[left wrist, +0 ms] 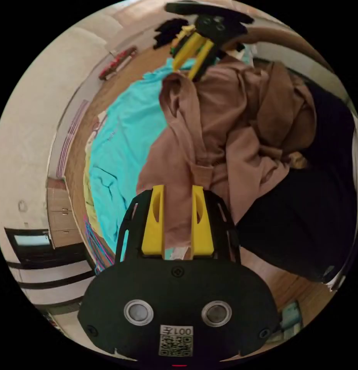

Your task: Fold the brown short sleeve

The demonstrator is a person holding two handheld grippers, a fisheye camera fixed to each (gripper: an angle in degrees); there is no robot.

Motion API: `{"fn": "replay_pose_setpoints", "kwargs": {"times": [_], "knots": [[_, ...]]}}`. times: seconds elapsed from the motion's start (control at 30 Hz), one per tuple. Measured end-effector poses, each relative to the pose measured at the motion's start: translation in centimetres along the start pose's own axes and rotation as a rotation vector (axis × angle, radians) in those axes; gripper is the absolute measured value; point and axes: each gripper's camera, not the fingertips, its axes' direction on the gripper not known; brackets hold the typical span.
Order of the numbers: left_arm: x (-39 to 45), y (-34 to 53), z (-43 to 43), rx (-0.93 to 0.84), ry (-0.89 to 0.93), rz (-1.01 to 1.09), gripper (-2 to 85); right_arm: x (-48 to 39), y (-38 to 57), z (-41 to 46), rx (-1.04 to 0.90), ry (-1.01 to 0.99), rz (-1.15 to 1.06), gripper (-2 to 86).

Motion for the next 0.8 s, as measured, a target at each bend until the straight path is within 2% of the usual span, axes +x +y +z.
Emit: {"fn": "replay_pose_setpoints", "kwargs": {"times": [0.13,0.27,0.33,0.43,0.53,0.6,0.8], "knots": [[3.0,-2.5,-0.6,-0.048,-0.041,-0.013,-0.1,0.4,2.6,-0.1,0.085,-0.007,0.116,2.4],[4.0,-3.2,-4.7,-0.030,-0.210,-0.199,-0.9,1.2,9.5,-6.8,0.423,-0.044,0.323,0.7],[4.6,-3.3,-7.4,0.036,-0.229,-0.241,-0.9,1.1,11.9,-8.6,0.454,-0.050,0.326,0.5],[5.8,-3.9,-12.4,0.154,-0.264,-0.305,-1.0,0.7,15.5,-11.3,0.495,0.022,0.369,0.3],[7.9,-4.8,-17.5,0.196,-0.426,-0.337,-1.0,0.0,19.6,-16.4,0.611,0.144,0.463,0.2],[10.3,-5.3,-21.6,0.278,-0.520,-0.331,-1.0,-0.9,23.2,-21.0,0.759,0.196,0.500,0.2],[15.2,-6.6,-30.8,0.402,-0.750,-0.349,-1.0,-3.5,29.6,-31.4,1.008,0.379,0.469,0.2]]}}
